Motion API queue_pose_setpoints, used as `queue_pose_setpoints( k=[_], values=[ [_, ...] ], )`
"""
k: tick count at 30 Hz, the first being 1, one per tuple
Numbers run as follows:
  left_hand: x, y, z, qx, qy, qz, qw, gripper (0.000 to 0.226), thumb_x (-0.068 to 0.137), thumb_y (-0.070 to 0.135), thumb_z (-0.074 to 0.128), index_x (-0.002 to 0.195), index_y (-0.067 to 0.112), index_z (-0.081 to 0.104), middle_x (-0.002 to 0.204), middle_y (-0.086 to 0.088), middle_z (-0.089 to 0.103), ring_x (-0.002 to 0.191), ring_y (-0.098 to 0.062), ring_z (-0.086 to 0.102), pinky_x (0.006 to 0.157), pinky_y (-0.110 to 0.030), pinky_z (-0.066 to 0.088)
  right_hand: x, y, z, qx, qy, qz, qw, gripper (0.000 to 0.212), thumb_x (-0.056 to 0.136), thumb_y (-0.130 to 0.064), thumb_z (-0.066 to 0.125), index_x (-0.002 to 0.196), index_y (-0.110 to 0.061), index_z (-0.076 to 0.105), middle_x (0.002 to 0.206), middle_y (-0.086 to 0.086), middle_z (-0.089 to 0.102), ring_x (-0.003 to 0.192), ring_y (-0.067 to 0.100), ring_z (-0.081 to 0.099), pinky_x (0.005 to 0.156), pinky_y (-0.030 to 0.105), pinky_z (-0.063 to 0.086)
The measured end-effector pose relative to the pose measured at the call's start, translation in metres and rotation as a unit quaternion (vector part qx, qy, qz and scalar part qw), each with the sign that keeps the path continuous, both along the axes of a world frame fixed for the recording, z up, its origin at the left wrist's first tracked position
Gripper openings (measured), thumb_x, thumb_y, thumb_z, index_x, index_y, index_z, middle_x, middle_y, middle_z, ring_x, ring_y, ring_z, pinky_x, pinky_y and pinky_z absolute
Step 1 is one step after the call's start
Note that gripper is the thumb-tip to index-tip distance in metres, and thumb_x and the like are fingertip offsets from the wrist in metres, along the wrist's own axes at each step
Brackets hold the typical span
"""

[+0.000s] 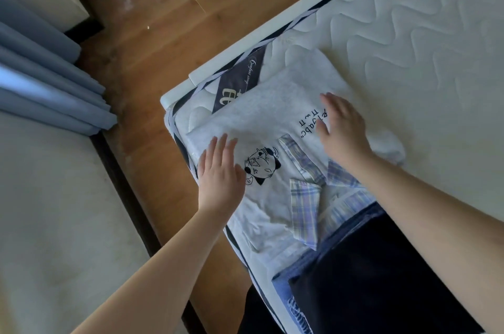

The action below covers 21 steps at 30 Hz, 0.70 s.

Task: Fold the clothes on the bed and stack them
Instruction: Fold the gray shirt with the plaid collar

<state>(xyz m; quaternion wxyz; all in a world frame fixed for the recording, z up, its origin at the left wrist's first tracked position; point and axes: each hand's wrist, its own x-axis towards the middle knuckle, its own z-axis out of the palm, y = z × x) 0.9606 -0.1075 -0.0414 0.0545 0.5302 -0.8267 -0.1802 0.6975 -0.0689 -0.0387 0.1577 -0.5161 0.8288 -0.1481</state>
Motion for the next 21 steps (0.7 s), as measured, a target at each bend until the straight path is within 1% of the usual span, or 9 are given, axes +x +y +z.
queue_pose_setpoints(
  k=[2,4,6,8,11,13,15,19,21],
  values=[
    [-0.008,-0.029,-0.012,0.008,-0.083,-0.065,0.994,0.062,0.101,0.028,0.029,0.156,0.022,0.001,0.164,0.001,-0.002,0.150,-0.018,-0.010,0.121,-0.041,-0.007,0.022,-0.023,-0.010,0.019,0.017,0.058,0.998,0.056,0.098,-0.023,0.047,0.150,-0.009,0.030,0.158,0.010,0.026,0.145,0.030,0.024,0.115,0.043,0.021],
    [-0.011,-0.051,-0.025,0.015,-0.136,-0.085,0.987,0.063,0.103,0.040,0.020,0.155,0.025,-0.012,0.163,0.005,-0.014,0.149,-0.017,-0.017,0.119,-0.042,-0.013,0.042,-0.041,-0.021,0.020,0.049,0.104,0.993,0.057,0.099,-0.026,0.042,0.152,-0.010,0.027,0.160,0.008,0.020,0.147,0.029,0.018,0.117,0.042,0.018],
    [-0.009,-0.065,-0.036,0.017,-0.158,-0.102,0.982,0.064,0.101,0.049,0.015,0.155,0.026,-0.012,0.162,0.006,-0.015,0.149,-0.017,-0.016,0.118,-0.041,-0.014,0.058,-0.054,-0.032,0.006,0.077,0.136,0.988,0.056,0.099,-0.028,0.041,0.151,-0.011,0.030,0.160,0.007,0.021,0.148,0.028,0.018,0.119,0.043,0.017],
    [-0.003,-0.075,-0.045,0.004,-0.173,-0.124,0.977,0.067,0.098,0.057,0.009,0.153,0.028,-0.014,0.161,0.005,-0.017,0.150,-0.019,-0.013,0.120,-0.043,-0.010,0.071,-0.065,-0.043,0.004,0.101,0.148,0.984,0.055,0.098,-0.029,0.041,0.150,-0.012,0.033,0.159,0.006,0.023,0.147,0.028,0.019,0.119,0.043,0.016],
    [0.007,-0.085,-0.054,-0.005,-0.177,-0.135,0.975,0.071,0.094,0.067,0.002,0.152,0.033,-0.017,0.162,0.002,-0.017,0.151,-0.024,-0.007,0.122,-0.045,0.000,0.079,-0.074,-0.058,0.027,0.130,0.146,0.980,0.055,0.100,-0.035,0.030,0.153,-0.018,0.026,0.161,0.000,0.017,0.149,0.022,0.012,0.120,0.040,0.012],
    [0.010,-0.086,-0.059,0.002,-0.173,-0.133,0.976,0.075,0.090,0.071,0.001,0.153,0.033,-0.016,0.163,-0.001,-0.015,0.151,-0.025,-0.006,0.122,-0.044,0.002,0.074,-0.072,-0.065,0.018,0.157,0.152,0.976,0.055,0.102,-0.042,0.026,0.153,-0.022,0.026,0.161,-0.003,0.017,0.149,0.017,0.012,0.120,0.040,0.017],
    [0.010,-0.088,-0.065,0.017,-0.164,-0.128,0.978,0.078,0.088,0.075,-0.001,0.152,0.035,-0.019,0.161,-0.001,-0.018,0.150,-0.023,-0.009,0.121,-0.044,-0.001,0.060,-0.069,-0.068,0.007,0.180,0.156,0.971,0.056,0.102,-0.049,0.029,0.153,-0.024,0.027,0.160,-0.003,0.020,0.148,0.015,0.016,0.118,0.039,0.021],
    [0.010,-0.092,-0.073,0.043,-0.141,-0.130,0.981,0.078,0.087,0.078,0.001,0.150,0.039,-0.022,0.159,0.004,-0.025,0.147,-0.019,-0.020,0.118,-0.042,-0.011,0.025,-0.077,-0.067,0.019,0.183,0.086,0.979,0.064,0.100,-0.056,0.029,0.153,-0.021,0.024,0.160,-0.002,0.018,0.148,0.016,0.016,0.119,0.040,0.018],
    [0.011,-0.095,-0.074,0.055,-0.138,-0.132,0.980,0.078,0.086,0.080,0.001,0.148,0.040,-0.025,0.157,0.005,-0.029,0.145,-0.017,-0.026,0.117,-0.040,-0.015,0.015,-0.083,-0.065,0.040,0.178,0.077,0.980,0.066,0.100,-0.057,0.025,0.154,-0.019,0.022,0.161,0.001,0.017,0.149,0.016,0.015,0.120,0.040,0.016]
  ],
)
